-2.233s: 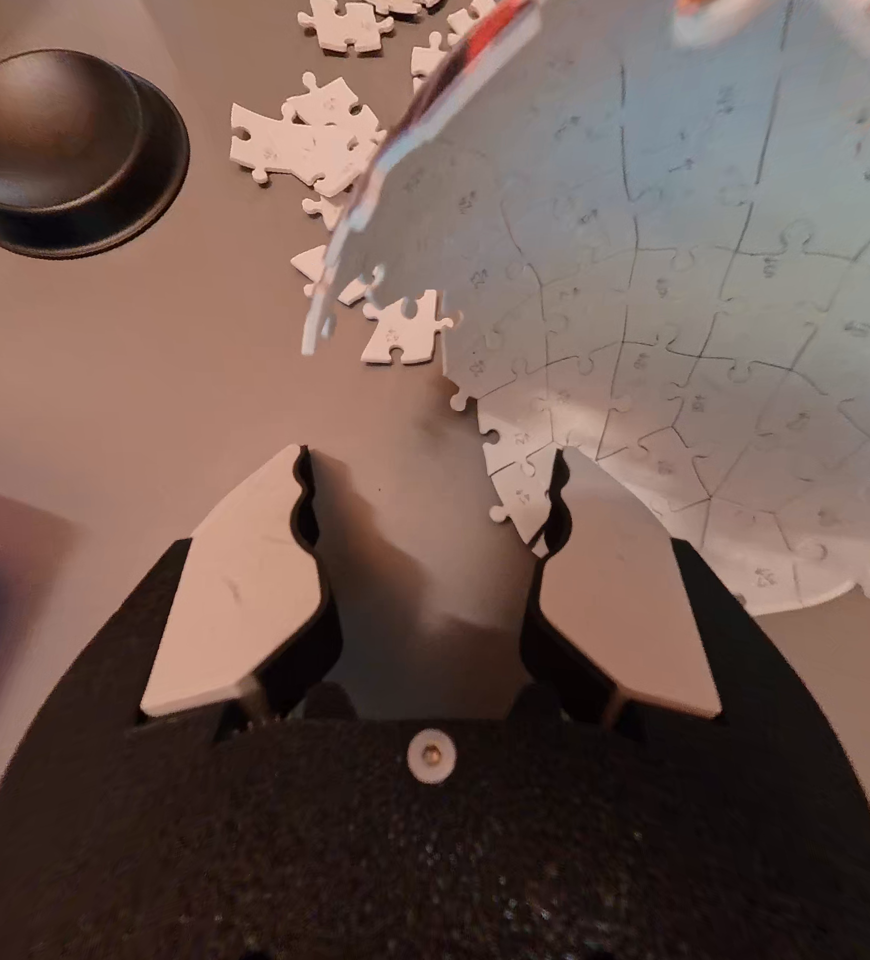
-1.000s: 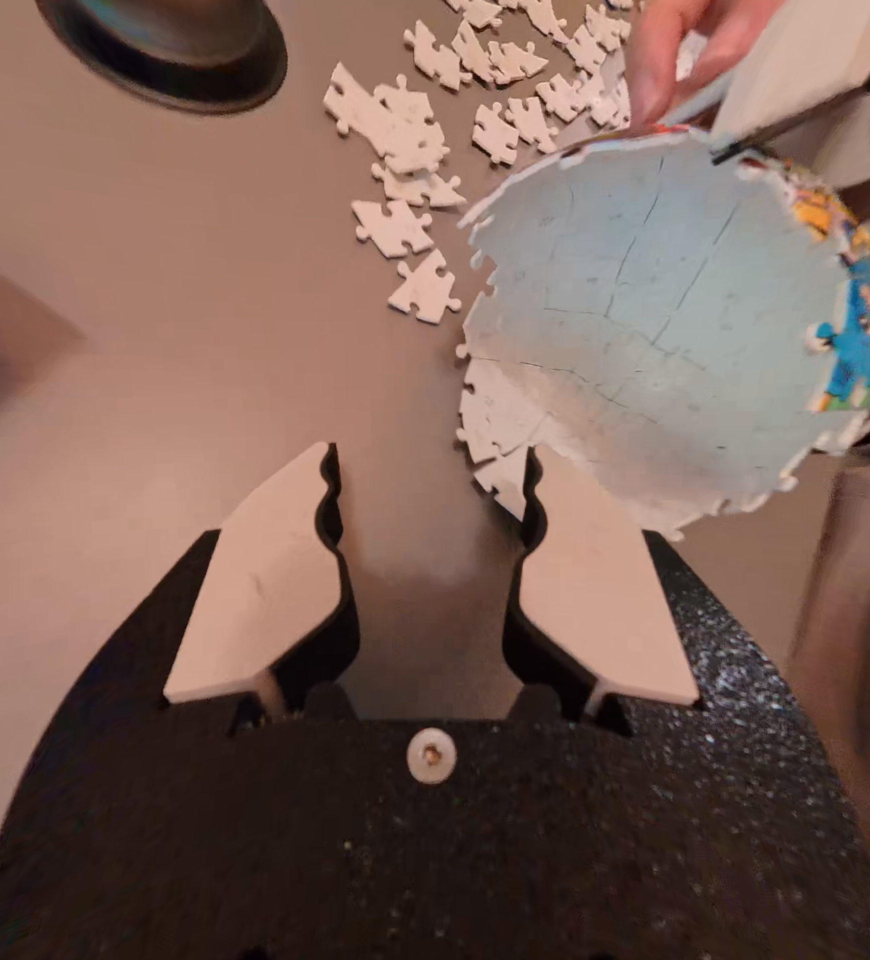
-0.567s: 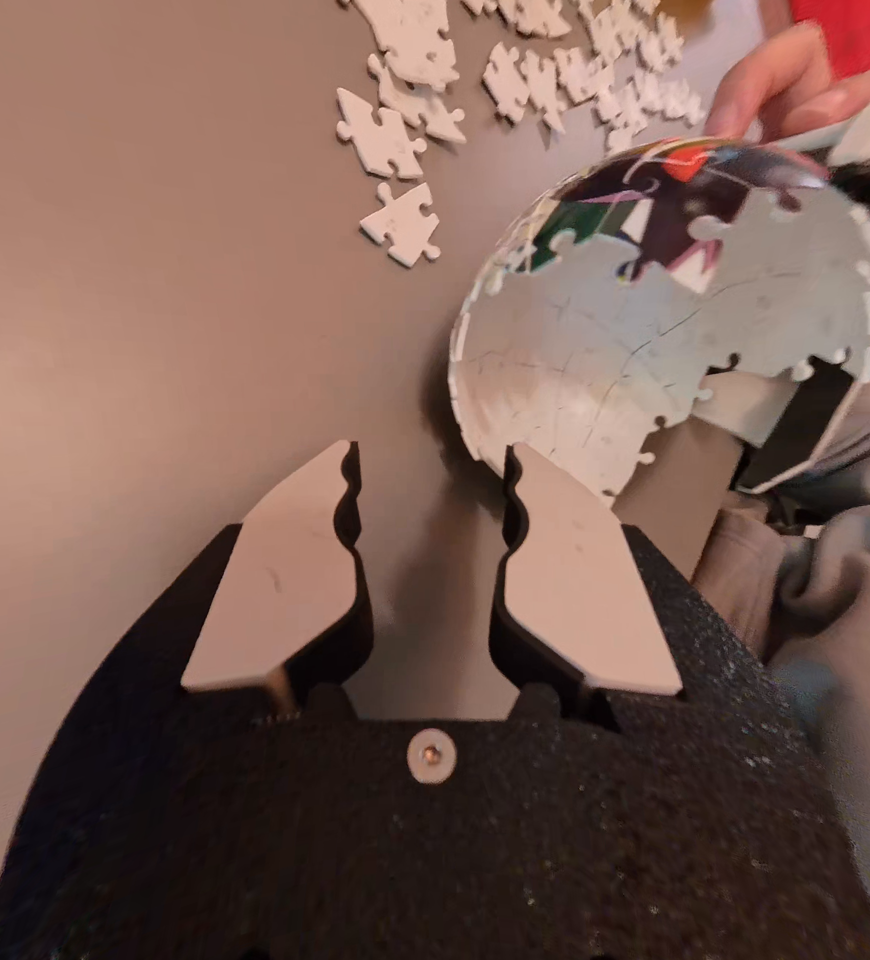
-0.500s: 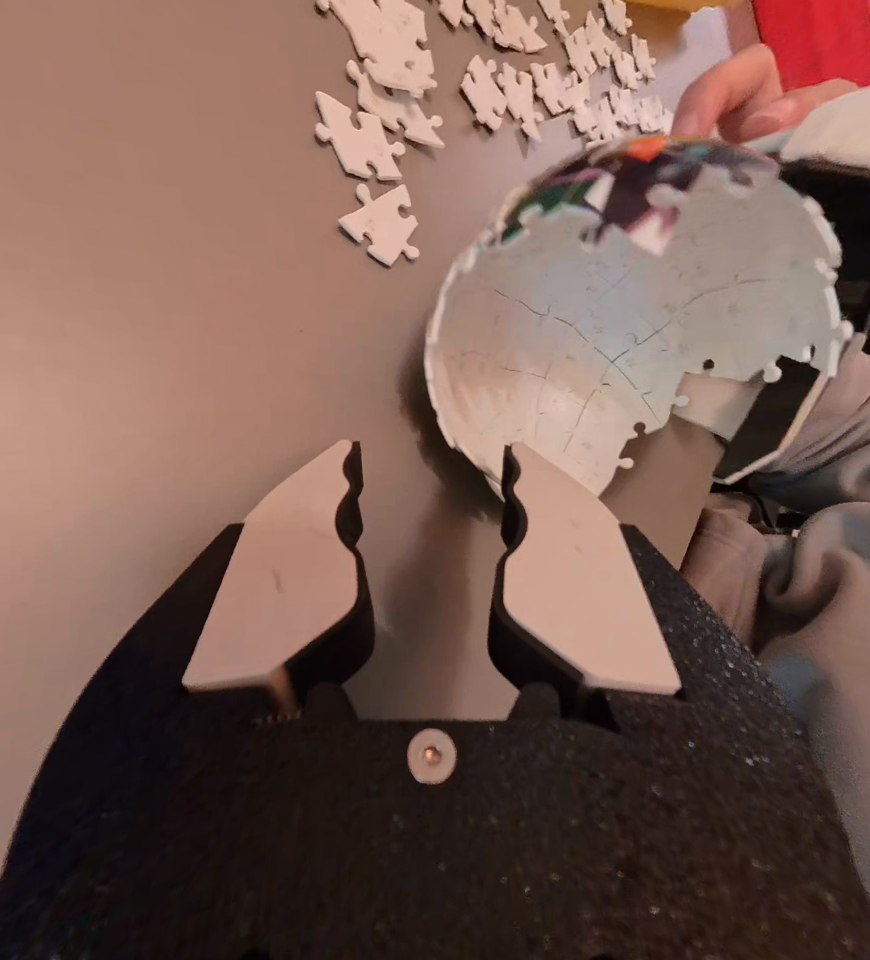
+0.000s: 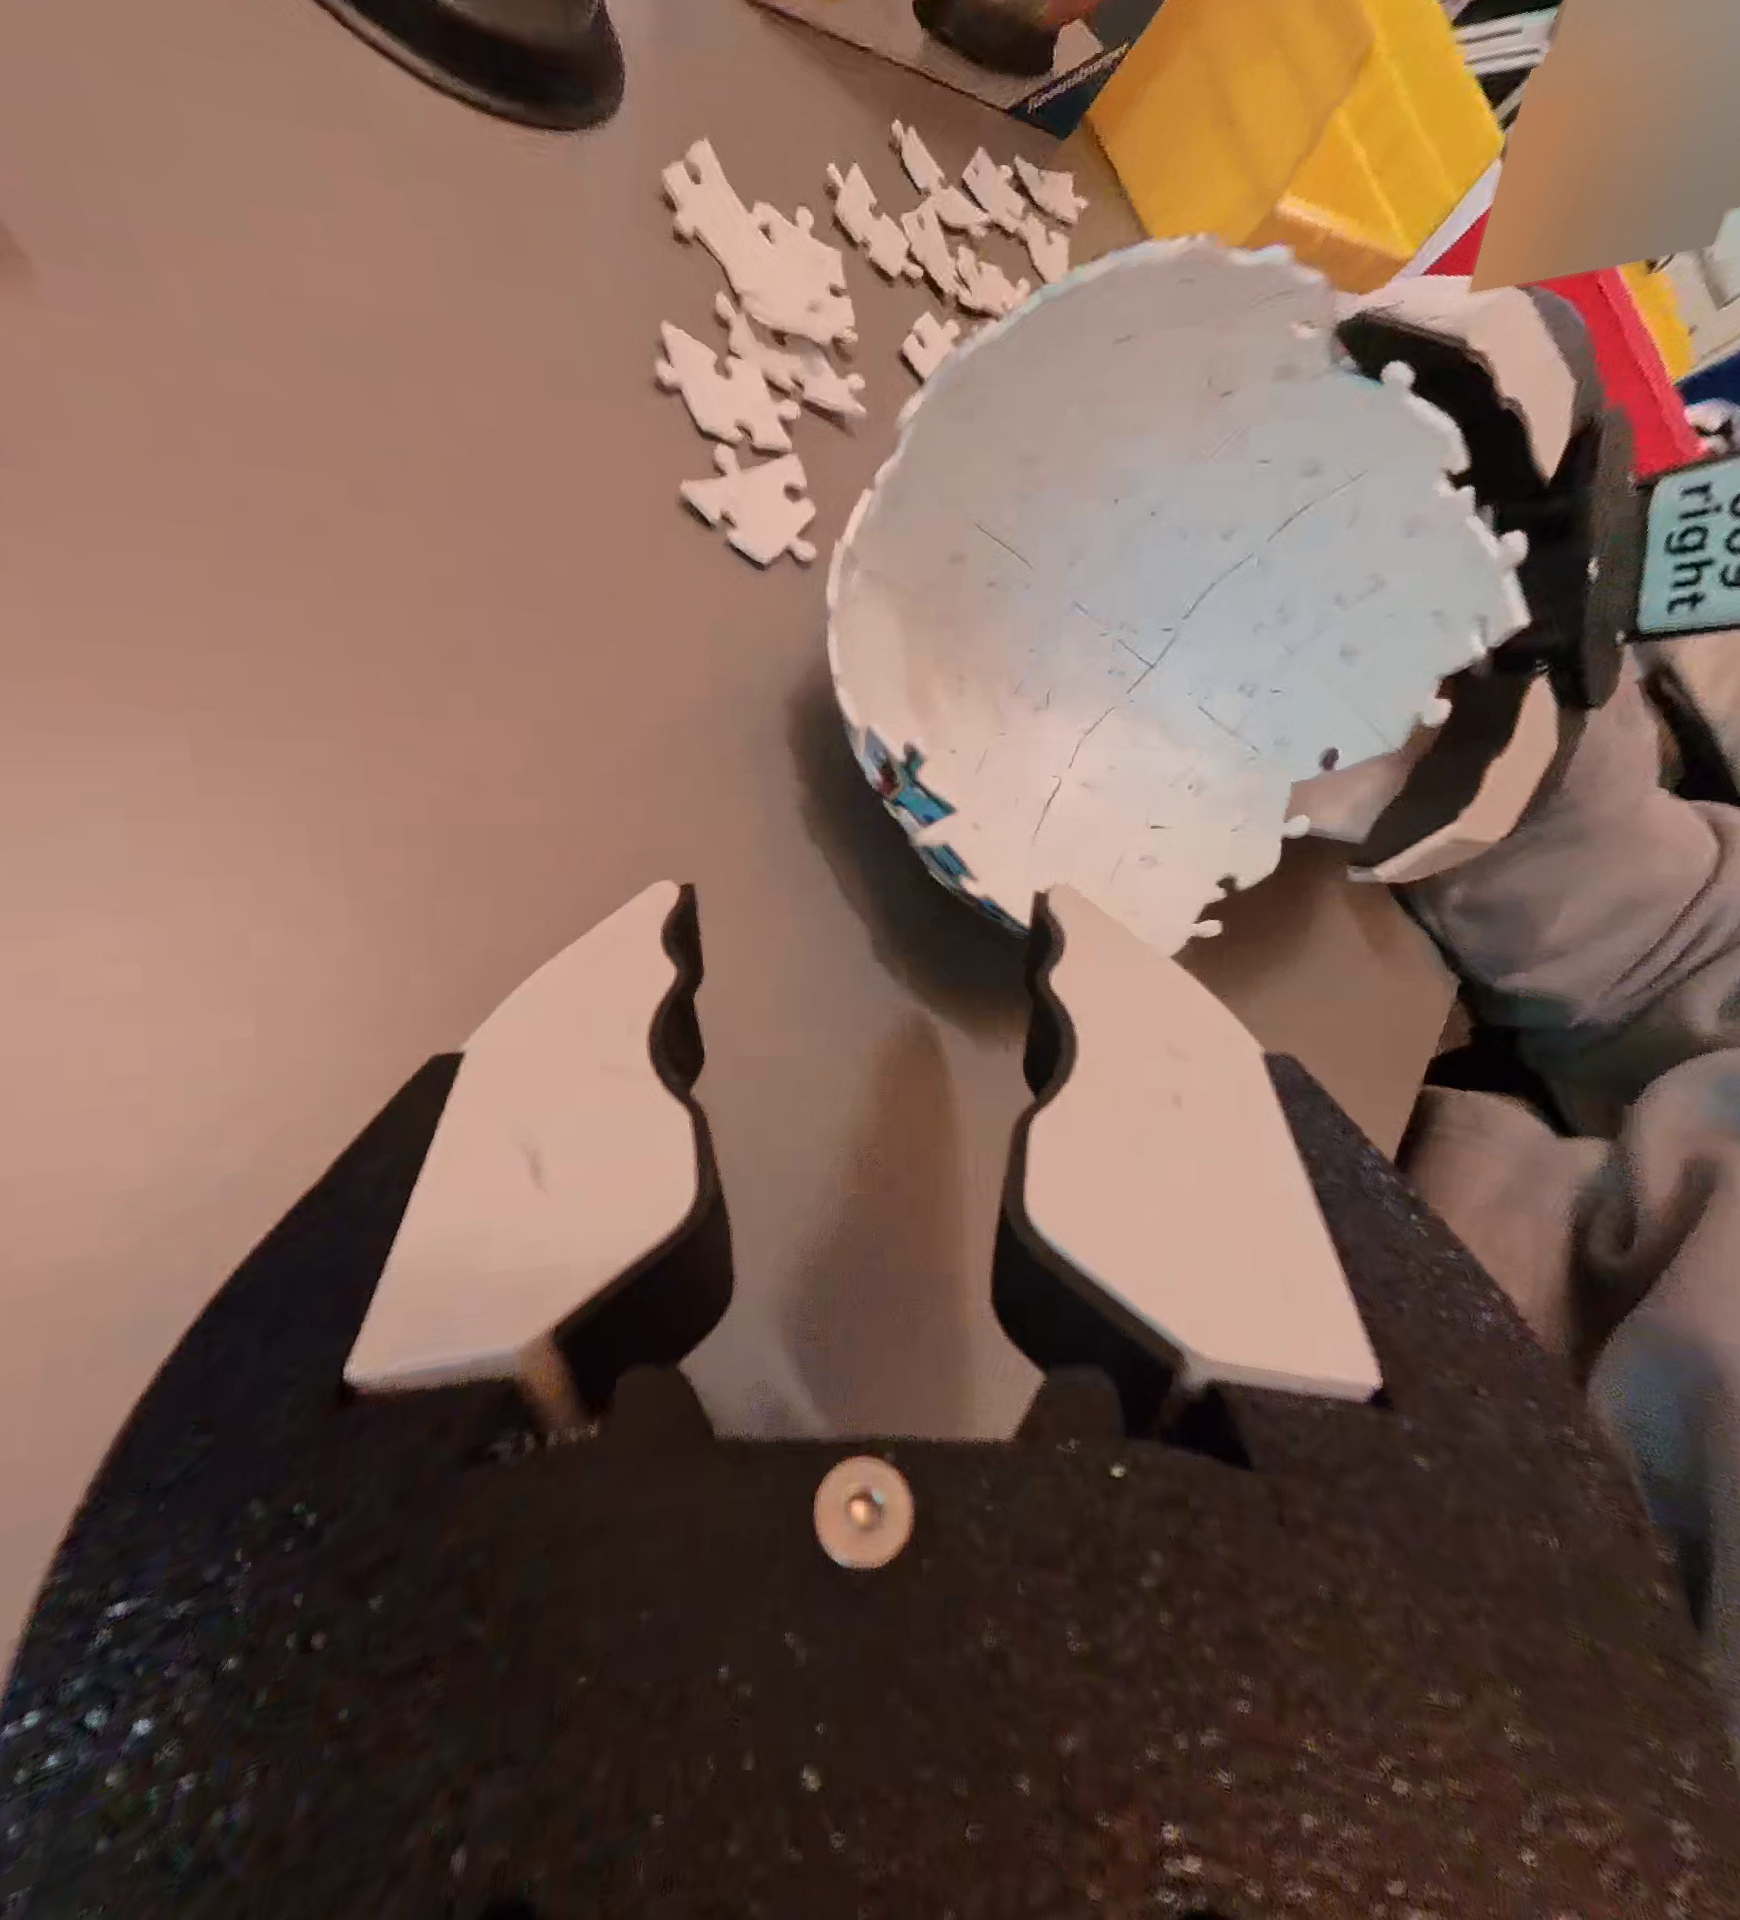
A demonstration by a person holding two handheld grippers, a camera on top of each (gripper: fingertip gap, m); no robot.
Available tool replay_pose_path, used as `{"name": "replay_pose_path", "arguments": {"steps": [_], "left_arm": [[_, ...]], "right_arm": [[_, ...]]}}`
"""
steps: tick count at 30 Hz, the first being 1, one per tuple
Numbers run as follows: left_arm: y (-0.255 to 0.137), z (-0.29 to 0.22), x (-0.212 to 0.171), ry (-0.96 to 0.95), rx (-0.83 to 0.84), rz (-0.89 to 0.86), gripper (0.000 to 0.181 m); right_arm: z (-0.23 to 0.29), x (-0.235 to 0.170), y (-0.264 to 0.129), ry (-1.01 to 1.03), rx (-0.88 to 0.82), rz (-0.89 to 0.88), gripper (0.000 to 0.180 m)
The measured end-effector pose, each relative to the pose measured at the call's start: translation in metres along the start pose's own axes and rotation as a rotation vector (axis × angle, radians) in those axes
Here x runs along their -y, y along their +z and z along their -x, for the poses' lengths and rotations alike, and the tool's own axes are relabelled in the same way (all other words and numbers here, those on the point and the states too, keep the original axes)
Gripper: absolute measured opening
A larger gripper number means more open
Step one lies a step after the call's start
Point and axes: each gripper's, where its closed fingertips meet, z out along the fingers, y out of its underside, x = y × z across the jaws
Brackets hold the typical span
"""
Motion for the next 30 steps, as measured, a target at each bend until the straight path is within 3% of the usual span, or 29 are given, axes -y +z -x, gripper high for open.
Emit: {"name": "replay_pose_path", "arguments": {"steps": [4, 11, 22, 30], "left_arm": [[0.01, -0.015, 0.002, -0.027, -0.021, -0.027, 0.059], [0.033, -0.004, 0.021, 0.016, 0.123, 0.059, 0.052], [0.063, 0.007, 0.026, 0.167, 0.078, 0.493, 0.027], [0.072, 0.004, 0.03, 0.222, 0.046, 0.546, 0.007]], "right_arm": [[0.005, 0.001, -0.008, -0.034, -0.022, 0.01, 0.096], [0.015, 0.001, -0.013, -0.072, -0.028, 0.024, 0.096], [0.024, 0.0, -0.016, -0.111, -0.01, 0.038, 0.094], [0.037, 0.003, -0.021, -0.141, 0.068, 0.03, 0.093]]}}
